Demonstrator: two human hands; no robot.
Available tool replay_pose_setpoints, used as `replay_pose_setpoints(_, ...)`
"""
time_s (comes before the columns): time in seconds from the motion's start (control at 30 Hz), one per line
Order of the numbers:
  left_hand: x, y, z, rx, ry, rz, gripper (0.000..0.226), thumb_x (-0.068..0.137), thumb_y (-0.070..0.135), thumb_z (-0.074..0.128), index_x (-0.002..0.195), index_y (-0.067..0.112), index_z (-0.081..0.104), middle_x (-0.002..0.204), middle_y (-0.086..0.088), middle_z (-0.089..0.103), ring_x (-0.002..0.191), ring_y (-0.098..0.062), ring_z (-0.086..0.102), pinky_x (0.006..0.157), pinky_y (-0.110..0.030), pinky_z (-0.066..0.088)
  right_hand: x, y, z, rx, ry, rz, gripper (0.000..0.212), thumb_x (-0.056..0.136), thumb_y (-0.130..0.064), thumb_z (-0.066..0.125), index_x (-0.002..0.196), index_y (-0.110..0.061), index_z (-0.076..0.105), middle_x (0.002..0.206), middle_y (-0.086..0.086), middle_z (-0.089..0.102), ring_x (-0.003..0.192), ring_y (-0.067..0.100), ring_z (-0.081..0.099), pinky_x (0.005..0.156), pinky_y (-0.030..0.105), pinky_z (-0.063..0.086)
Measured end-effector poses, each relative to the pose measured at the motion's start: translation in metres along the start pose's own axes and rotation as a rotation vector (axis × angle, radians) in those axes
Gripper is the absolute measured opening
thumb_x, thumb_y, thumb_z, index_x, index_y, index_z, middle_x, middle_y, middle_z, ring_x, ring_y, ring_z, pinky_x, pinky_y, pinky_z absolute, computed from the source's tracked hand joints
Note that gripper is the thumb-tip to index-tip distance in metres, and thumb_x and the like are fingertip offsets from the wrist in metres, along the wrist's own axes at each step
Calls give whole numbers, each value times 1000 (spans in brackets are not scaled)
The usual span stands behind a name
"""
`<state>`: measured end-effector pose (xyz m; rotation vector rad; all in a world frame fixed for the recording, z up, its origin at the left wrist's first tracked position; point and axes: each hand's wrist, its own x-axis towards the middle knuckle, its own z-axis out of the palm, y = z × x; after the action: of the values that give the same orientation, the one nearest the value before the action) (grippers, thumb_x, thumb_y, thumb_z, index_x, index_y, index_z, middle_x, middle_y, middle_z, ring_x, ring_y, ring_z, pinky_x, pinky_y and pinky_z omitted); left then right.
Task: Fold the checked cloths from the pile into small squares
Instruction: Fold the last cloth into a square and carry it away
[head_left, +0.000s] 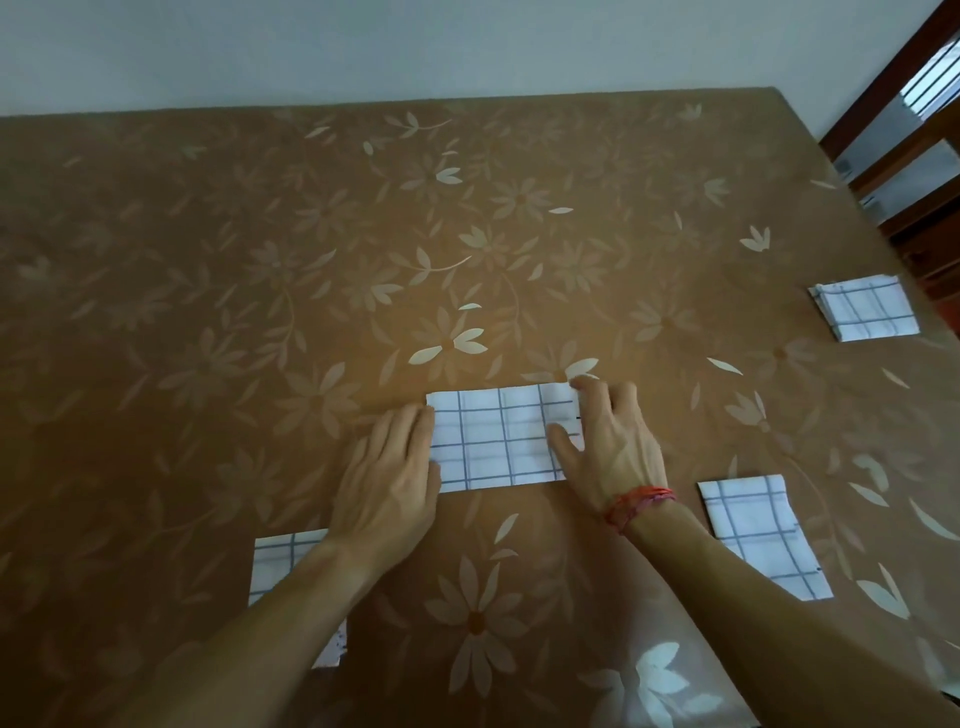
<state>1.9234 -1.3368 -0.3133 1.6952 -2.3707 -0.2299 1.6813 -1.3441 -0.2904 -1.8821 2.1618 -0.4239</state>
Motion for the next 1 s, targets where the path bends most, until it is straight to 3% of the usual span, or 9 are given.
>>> replay_pose_setpoints(0.1, 6, -8, 1, 68, -52, 84, 56, 96, 27, 31, 147, 4, 34, 154, -11, 34, 142, -24, 32, 109, -39, 33, -1, -22, 10, -46, 29, -266, 49, 89, -38, 52, 133, -17, 45, 124, 8, 47, 106, 24, 49, 89, 36, 47)
replay_pose_setpoints(0.17, 9, -11, 5, 100, -103, 109, 57, 96, 27, 27, 148, 3, 31, 157, -12, 28, 145, -23, 25, 112, -38, 31, -3, -39, 23, -92, -61, -376, 54, 93, -37, 40, 141, -12, 38, 143, 14, 39, 130, 31, 39, 106, 42, 39)
replay_pose_setpoints(0.23, 12, -14, 9, 124, -146, 131, 58, 97, 28, 25, 148, 1, 31, 157, -14, 27, 146, -24, 23, 115, -40, 30, -3, -53, 39, -123, -132, -462, 57, 95, -34, 31, 145, -5, 34, 152, 18, 30, 142, 33, 28, 114, 44, 29)
replay_pose_setpoints(0.47, 14, -21, 16, 199, -235, 180, 58, 100, 31, 20, 149, 0, 26, 159, -15, 21, 148, -24, 16, 117, -39, 14, -1, -58, 71, -244, -257, -539, 61, 99, -37, 20, 146, 1, 31, 156, 17, 25, 146, 28, 19, 116, 44, 26)
replay_pose_setpoints(0.6, 14, -26, 15, 211, -274, 196, 60, 102, 37, 18, 150, 0, 22, 160, -15, 16, 148, -24, 13, 119, -40, 18, 2, -53, 73, -260, -283, -541, 66, 99, -45, 18, 150, -4, 21, 159, 13, 16, 148, 24, 10, 119, 44, 17)
replay_pose_setpoints(0.7, 15, -30, 11, 223, -306, 224, 64, 101, 42, 17, 150, 1, 21, 160, -15, 14, 149, -23, 12, 119, -37, 11, 3, -50, 70, -285, -301, -526, 72, 98, -54, 15, 152, -7, 12, 160, 10, 6, 148, 21, 1, 121, 41, 9)
replay_pose_setpoints(0.8, 15, -30, 8, 194, -324, 234, 70, 97, 46, 11, 152, 3, 8, 161, -12, 0, 149, -20, -2, 120, -34, 1, 5, -27, 56, -312, -324, -487, 77, 96, -60, 7, 153, -10, -1, 161, 6, -7, 147, 18, -12, 121, 40, 0)
replay_pose_setpoints(1.0, 16, -29, 5, 143, -350, 209, 74, 90, 50, -3, 151, 8, -11, 158, -6, -22, 145, -16, -23, 120, -33, -9, 4, 26, 26, -379, -344, -373, 81, 92, -66, 1, 151, -13, -13, 160, 2, -16, 146, 16, -17, 121, 40, 0)
